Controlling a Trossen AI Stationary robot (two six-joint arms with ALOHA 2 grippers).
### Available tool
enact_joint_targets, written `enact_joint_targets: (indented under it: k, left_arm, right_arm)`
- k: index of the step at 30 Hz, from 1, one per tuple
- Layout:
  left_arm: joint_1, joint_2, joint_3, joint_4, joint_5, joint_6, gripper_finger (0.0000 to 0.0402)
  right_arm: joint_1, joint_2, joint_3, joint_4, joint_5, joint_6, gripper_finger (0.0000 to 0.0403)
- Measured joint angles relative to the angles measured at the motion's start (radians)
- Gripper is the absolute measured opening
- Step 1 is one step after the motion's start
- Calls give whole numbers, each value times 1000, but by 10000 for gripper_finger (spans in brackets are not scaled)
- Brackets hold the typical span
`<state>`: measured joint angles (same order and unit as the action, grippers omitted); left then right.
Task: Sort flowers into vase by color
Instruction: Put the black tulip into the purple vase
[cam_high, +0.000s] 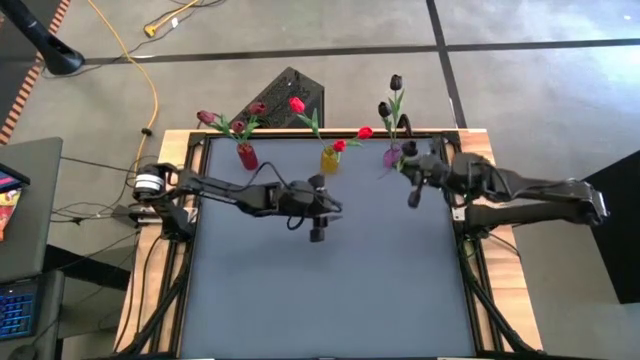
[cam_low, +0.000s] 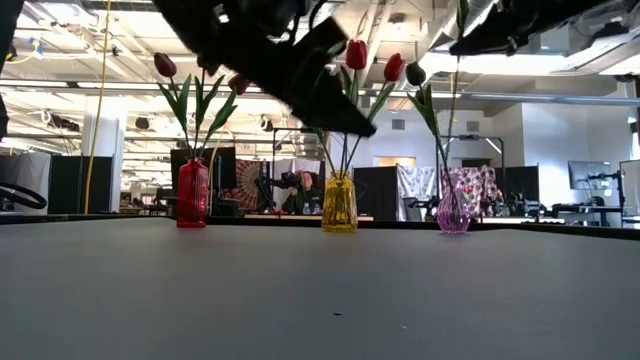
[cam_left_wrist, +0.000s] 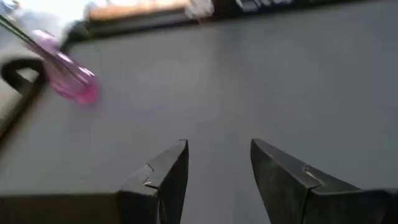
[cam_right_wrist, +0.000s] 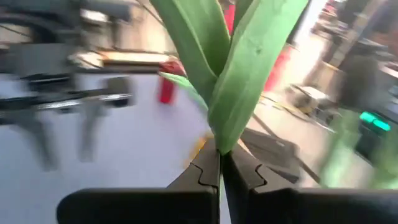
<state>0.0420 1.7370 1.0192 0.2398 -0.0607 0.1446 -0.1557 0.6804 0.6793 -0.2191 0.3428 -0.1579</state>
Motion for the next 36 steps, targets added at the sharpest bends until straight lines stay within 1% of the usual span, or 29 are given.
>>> enact_joint_targets:
  k: [3, 7, 10, 13, 16, 20, 25, 36]
  left_arm:
    - [-21, 0, -63, 41, 3, -26, 164]
    - [-42, 0, -141, 166, -1, -61, 160]
    - [-51, 0, -184, 243, -4, -71, 157]
    - [-52, 0, -206, 299, -4, -82, 156]
    - [-51, 0, -207, 301, -6, -84, 156]
    - [-51, 0, -207, 303, -7, -82, 155]
    - [-51, 0, -207, 303, -7, -82, 155]
    - [-51, 1, -207, 302, -7, -86, 155]
  right_arm:
    - [-69, -2, 39, -72, 25, 0, 31]
    - [-180, 2, 49, -71, 25, -7, 30]
    - [-288, 10, 49, -73, 12, -10, 31]
    - [-397, 14, 49, -27, -94, -31, 31]
    - [-493, 22, 49, 18, -210, -33, 31]
    - [-591, 51, 49, 30, -329, -18, 31]
    - [-657, 105, 49, 19, -427, -7, 31]
    - [-672, 178, 49, 53, -435, -24, 31]
